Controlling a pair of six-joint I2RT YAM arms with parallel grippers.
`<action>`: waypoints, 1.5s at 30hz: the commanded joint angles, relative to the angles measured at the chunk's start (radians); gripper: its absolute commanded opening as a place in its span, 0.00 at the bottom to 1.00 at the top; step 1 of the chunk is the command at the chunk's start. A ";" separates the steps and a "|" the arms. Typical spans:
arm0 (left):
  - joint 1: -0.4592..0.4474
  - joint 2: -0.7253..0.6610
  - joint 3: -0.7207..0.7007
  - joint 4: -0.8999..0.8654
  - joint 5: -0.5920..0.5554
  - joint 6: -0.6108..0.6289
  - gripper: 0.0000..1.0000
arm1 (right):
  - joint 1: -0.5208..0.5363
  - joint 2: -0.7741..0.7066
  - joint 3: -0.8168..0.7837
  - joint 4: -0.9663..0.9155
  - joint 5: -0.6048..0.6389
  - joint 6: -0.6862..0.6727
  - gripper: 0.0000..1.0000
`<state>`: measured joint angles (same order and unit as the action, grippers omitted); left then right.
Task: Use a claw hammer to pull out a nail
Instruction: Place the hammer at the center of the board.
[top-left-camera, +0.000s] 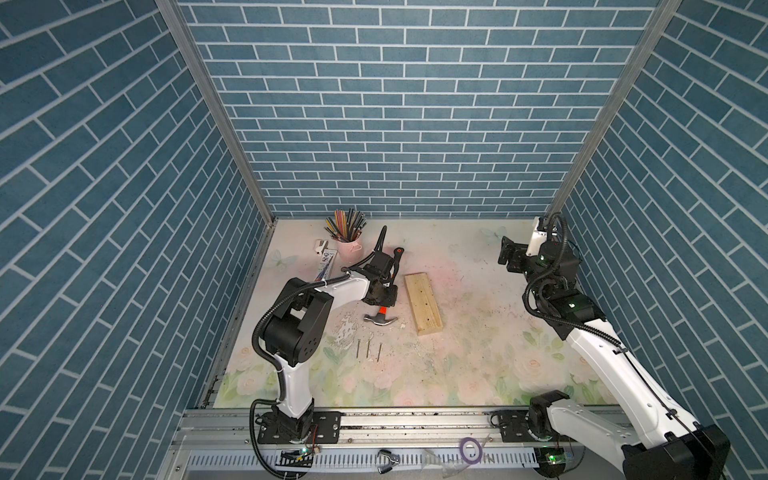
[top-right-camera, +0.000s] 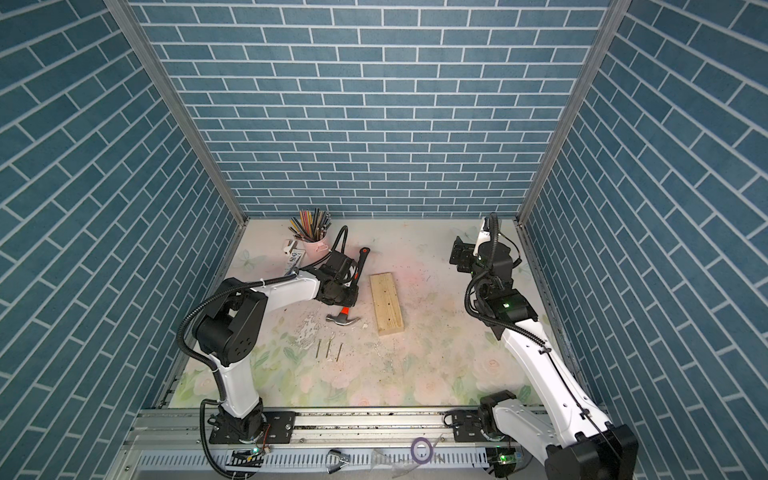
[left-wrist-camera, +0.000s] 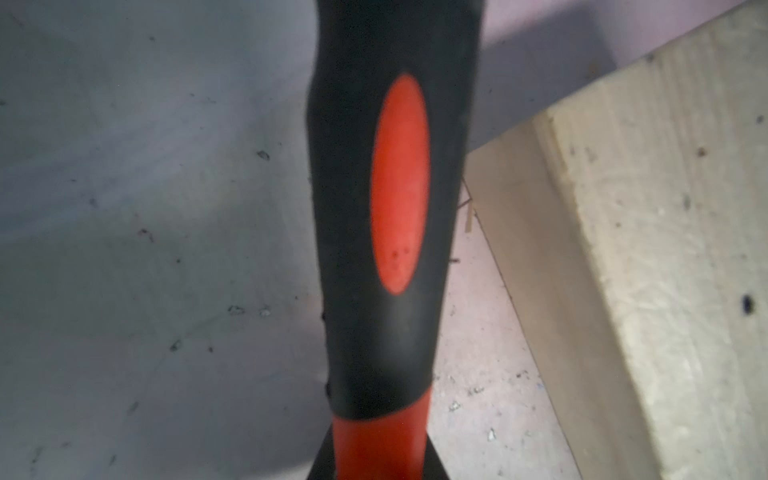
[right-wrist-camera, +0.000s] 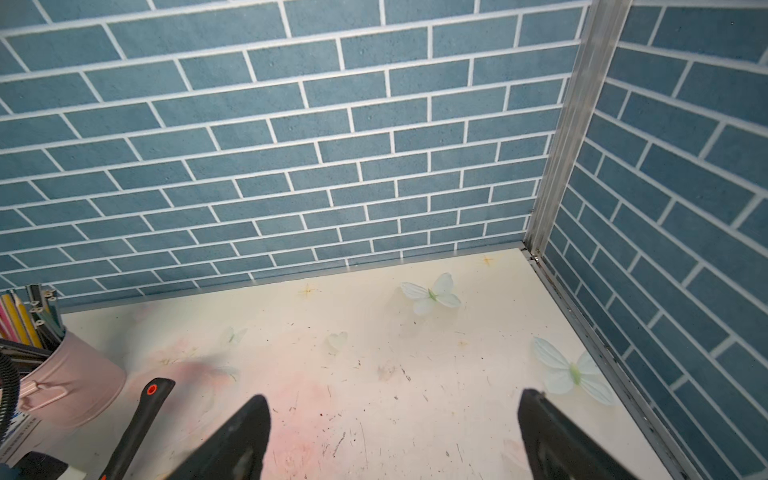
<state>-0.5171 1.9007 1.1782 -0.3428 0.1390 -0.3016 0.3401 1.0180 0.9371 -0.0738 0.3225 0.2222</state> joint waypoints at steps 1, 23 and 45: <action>0.007 0.006 0.040 -0.008 -0.030 -0.012 0.00 | -0.003 0.005 -0.004 0.027 0.050 -0.035 0.93; -0.007 0.012 -0.015 0.033 -0.065 -0.023 0.10 | -0.003 0.050 0.040 0.034 0.034 -0.049 0.93; -0.018 0.019 0.010 0.024 -0.082 -0.022 0.34 | -0.003 0.070 0.050 0.052 0.015 -0.034 0.93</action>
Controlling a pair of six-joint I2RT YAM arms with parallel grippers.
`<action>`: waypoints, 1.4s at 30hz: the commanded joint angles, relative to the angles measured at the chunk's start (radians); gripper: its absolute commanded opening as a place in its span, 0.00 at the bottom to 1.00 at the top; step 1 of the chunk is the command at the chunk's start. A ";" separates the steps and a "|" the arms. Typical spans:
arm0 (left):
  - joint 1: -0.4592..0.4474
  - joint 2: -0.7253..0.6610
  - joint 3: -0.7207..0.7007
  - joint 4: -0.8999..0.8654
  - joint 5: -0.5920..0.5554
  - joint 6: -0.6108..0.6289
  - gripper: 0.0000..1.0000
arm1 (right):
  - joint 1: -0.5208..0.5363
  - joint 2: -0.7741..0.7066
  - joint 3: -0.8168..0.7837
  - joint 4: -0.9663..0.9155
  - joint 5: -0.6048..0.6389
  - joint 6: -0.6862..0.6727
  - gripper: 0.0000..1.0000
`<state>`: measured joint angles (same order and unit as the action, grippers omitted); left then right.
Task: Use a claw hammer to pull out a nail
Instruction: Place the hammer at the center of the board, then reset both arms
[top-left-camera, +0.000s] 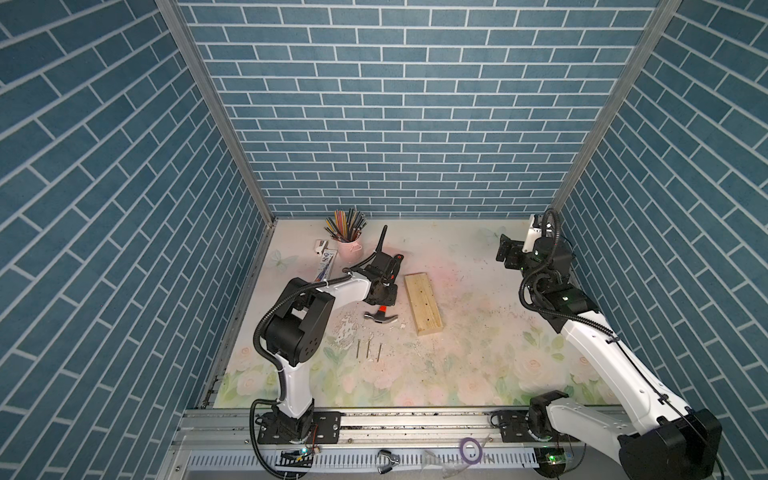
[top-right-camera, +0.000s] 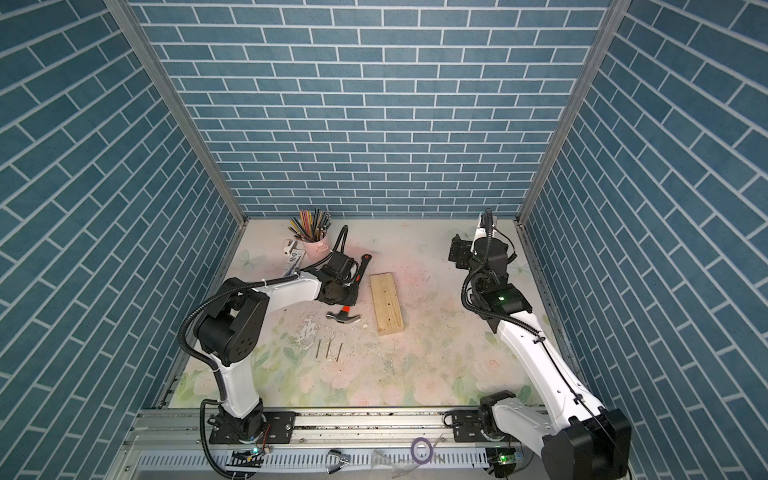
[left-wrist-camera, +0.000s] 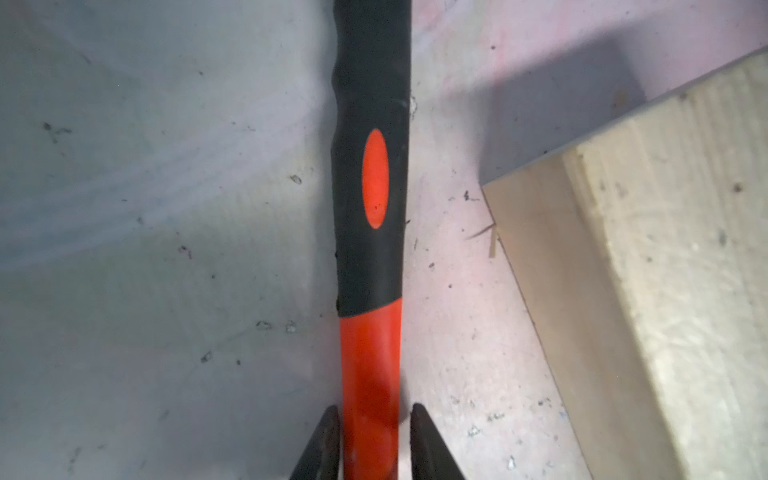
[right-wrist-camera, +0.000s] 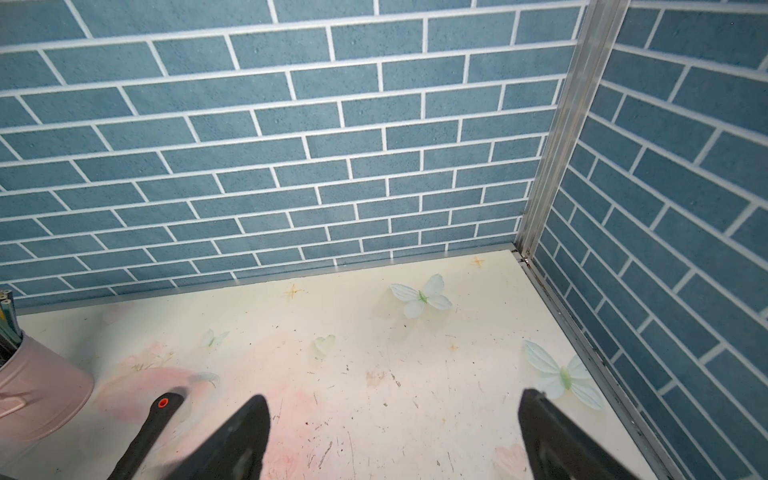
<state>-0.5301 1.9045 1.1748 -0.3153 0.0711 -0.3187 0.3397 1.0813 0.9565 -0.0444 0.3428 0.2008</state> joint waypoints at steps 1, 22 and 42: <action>-0.005 0.012 0.015 -0.004 -0.014 -0.006 0.35 | -0.003 0.007 0.031 0.023 -0.004 -0.012 0.93; 0.007 -0.443 -0.056 0.227 -0.113 0.052 0.87 | -0.028 0.075 -0.076 0.239 0.073 -0.032 0.94; 0.454 -0.917 -0.731 0.880 -0.289 0.298 0.87 | -0.215 0.089 -0.338 0.518 0.098 0.028 0.92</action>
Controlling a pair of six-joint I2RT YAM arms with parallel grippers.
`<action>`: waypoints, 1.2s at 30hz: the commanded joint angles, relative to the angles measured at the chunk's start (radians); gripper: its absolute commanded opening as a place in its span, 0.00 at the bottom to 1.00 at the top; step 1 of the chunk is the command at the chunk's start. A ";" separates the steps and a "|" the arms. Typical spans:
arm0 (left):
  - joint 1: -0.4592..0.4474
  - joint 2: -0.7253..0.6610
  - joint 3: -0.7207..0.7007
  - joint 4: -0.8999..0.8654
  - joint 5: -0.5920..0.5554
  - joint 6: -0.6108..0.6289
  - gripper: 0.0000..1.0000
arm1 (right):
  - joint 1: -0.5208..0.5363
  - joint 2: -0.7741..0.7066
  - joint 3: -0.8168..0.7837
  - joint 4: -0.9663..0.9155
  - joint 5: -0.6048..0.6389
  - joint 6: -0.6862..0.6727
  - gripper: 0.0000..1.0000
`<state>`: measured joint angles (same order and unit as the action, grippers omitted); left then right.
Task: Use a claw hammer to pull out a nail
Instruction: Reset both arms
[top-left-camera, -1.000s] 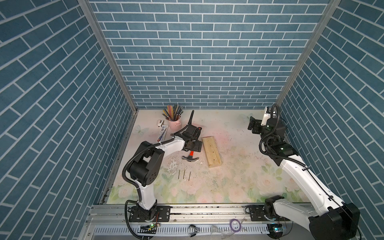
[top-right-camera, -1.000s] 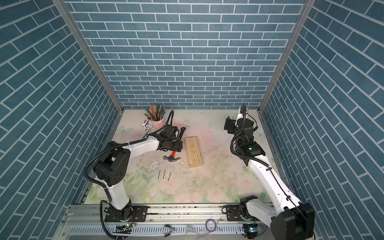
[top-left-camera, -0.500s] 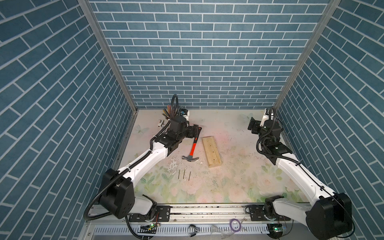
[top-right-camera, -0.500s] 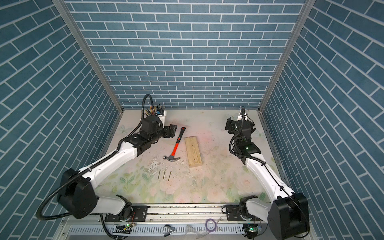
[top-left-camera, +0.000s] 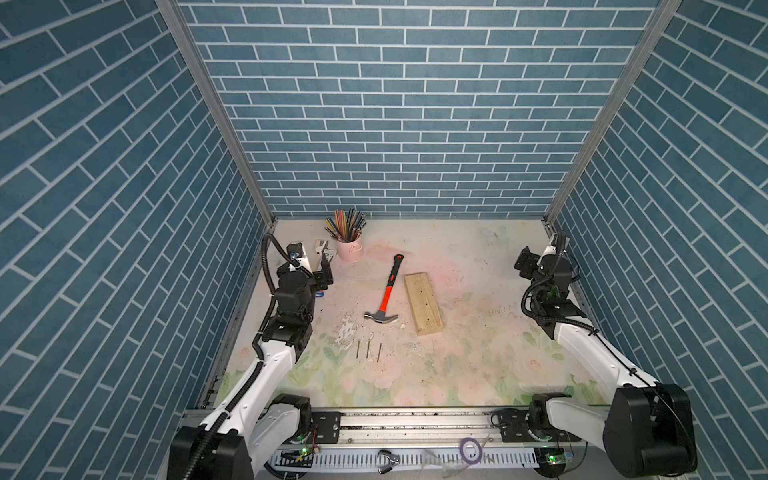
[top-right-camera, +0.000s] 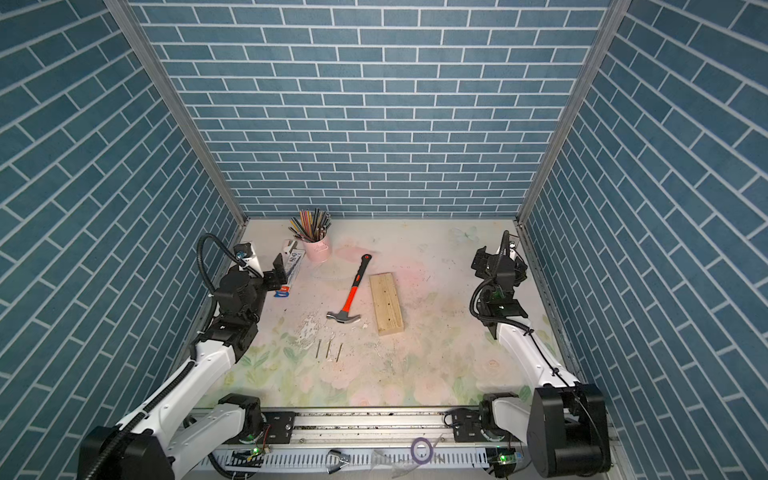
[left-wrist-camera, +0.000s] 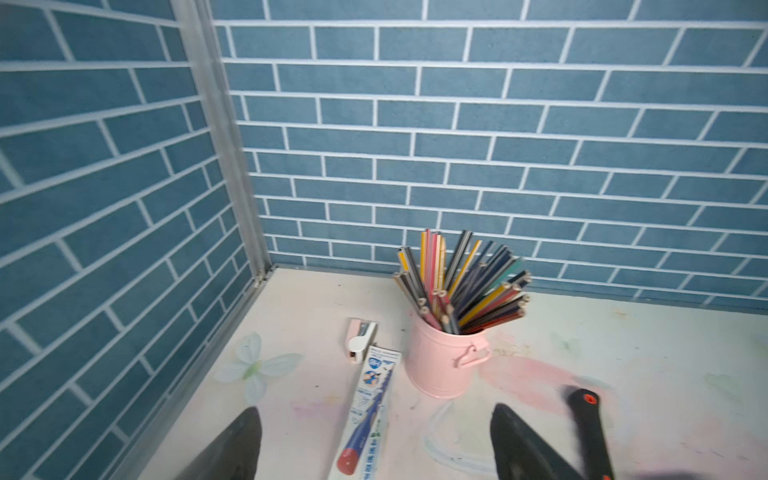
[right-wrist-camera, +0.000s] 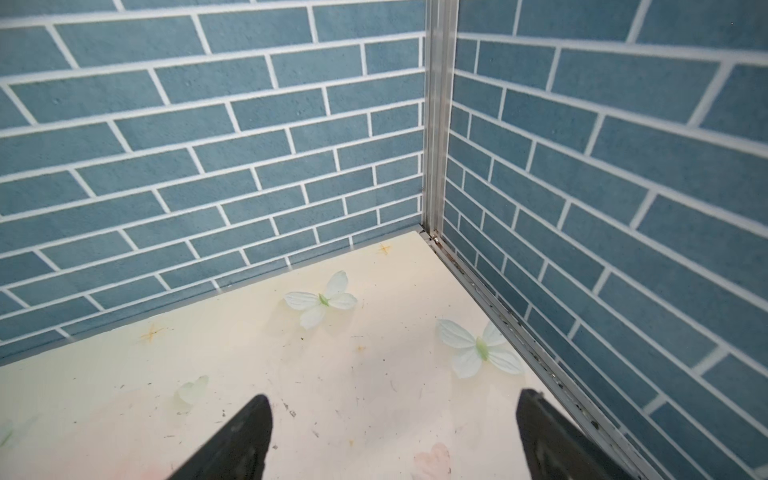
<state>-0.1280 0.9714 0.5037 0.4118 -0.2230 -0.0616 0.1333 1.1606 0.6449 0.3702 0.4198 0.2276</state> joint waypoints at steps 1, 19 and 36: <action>0.070 0.032 -0.082 0.179 0.022 0.035 0.87 | -0.010 0.012 -0.038 0.120 0.033 -0.003 0.93; 0.103 0.387 -0.338 0.799 0.119 0.036 0.87 | -0.103 0.030 -0.262 0.302 0.010 -0.019 0.97; 0.107 0.538 -0.245 0.755 0.225 0.071 0.87 | -0.133 0.252 -0.430 0.773 -0.113 -0.094 0.97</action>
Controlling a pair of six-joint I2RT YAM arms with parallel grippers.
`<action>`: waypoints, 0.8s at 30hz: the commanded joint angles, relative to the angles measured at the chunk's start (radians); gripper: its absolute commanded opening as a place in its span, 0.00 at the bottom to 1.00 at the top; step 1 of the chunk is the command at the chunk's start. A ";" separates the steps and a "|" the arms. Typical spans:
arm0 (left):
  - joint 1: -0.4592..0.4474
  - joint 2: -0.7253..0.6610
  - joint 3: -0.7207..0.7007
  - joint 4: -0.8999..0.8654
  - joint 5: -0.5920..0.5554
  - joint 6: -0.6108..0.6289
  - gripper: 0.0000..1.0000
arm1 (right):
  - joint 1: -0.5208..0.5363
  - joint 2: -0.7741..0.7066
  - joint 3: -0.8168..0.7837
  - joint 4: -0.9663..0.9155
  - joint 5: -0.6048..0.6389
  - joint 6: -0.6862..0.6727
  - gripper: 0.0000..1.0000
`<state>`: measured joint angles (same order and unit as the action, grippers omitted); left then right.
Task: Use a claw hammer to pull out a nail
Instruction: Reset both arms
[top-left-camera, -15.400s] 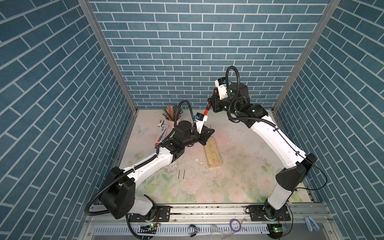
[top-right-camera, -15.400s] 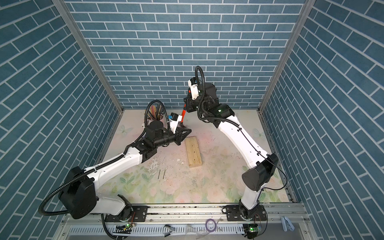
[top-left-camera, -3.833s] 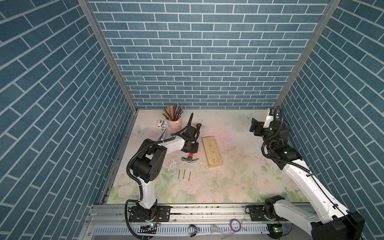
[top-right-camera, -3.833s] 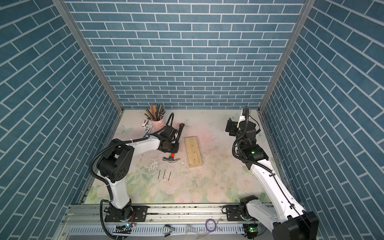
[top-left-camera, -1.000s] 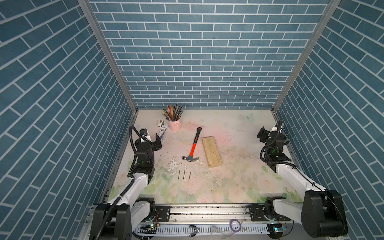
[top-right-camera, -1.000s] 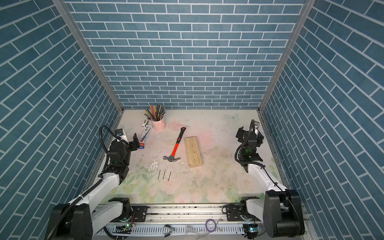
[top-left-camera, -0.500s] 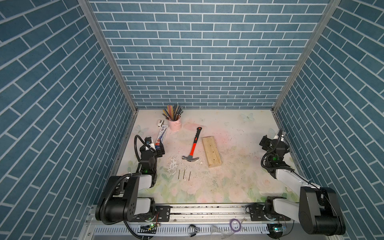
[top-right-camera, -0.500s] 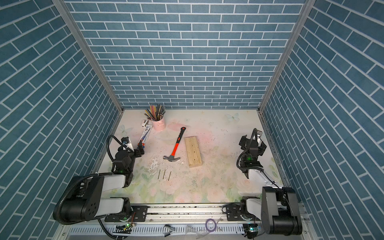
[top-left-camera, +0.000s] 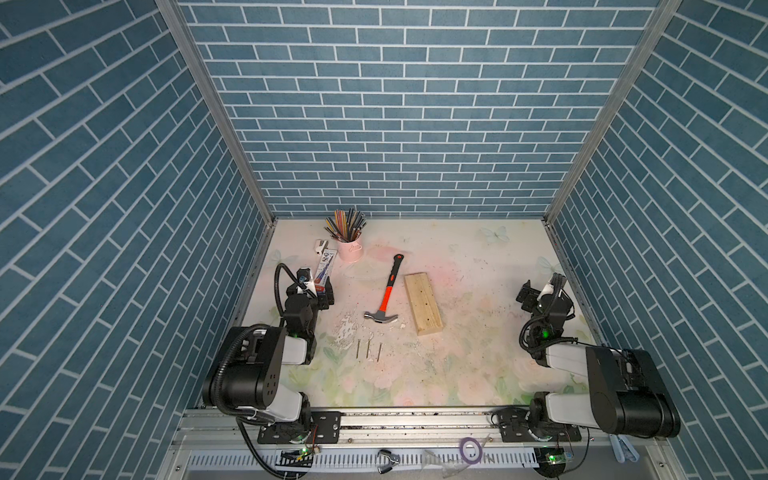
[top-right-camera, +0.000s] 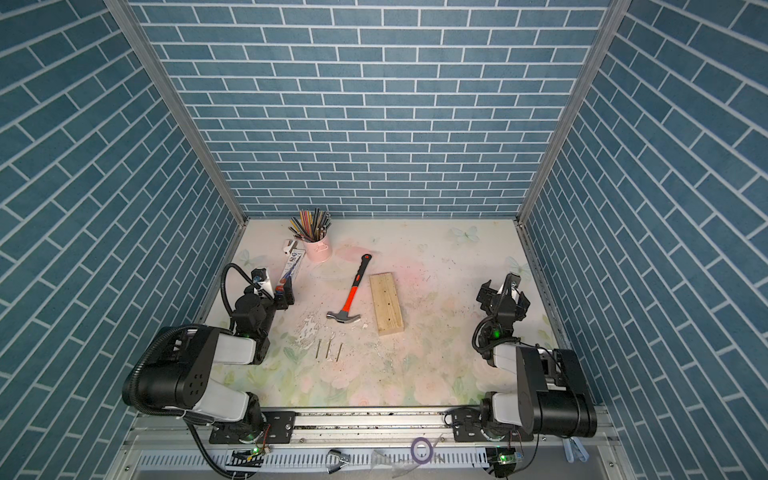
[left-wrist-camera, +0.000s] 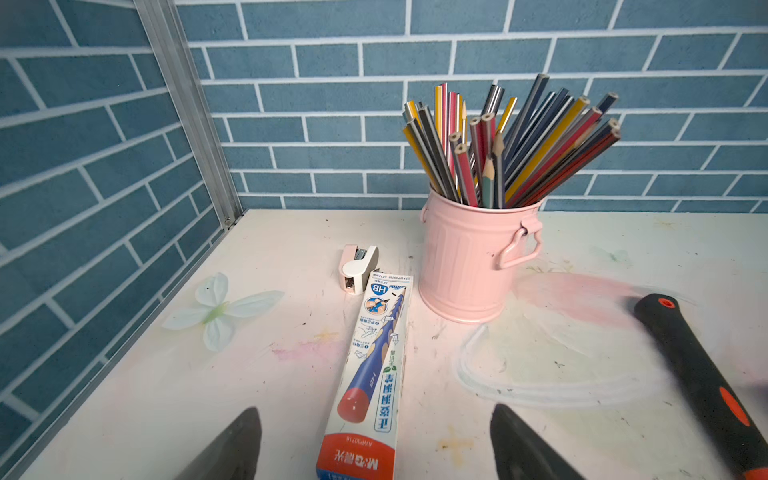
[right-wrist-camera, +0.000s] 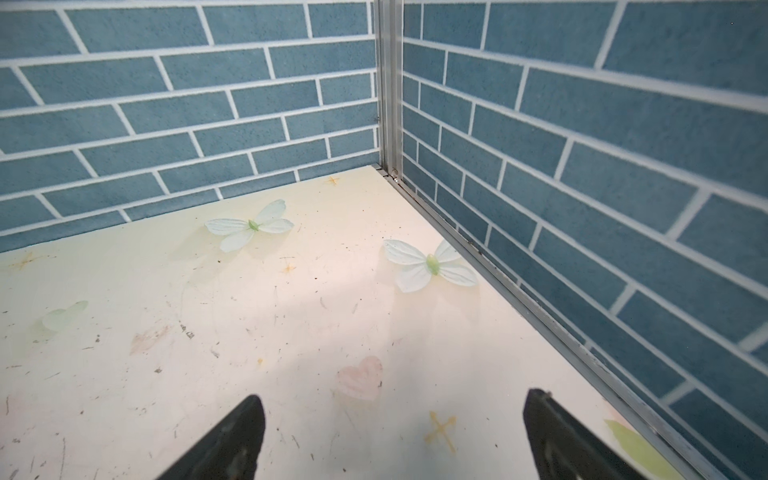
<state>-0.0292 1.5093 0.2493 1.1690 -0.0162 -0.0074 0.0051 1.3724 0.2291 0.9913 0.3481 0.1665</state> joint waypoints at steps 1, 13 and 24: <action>0.008 0.002 0.010 -0.002 0.018 0.017 0.87 | -0.005 0.057 -0.014 0.178 -0.062 -0.047 0.97; 0.003 0.003 0.016 -0.010 0.008 0.018 0.87 | -0.020 0.146 0.019 0.185 -0.235 -0.093 0.98; -0.008 0.005 0.022 -0.020 -0.019 0.023 0.87 | -0.024 0.135 0.016 0.180 -0.241 -0.096 0.98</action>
<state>-0.0334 1.5097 0.2588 1.1473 -0.0235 -0.0021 -0.0143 1.5146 0.2348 1.1442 0.1215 0.1028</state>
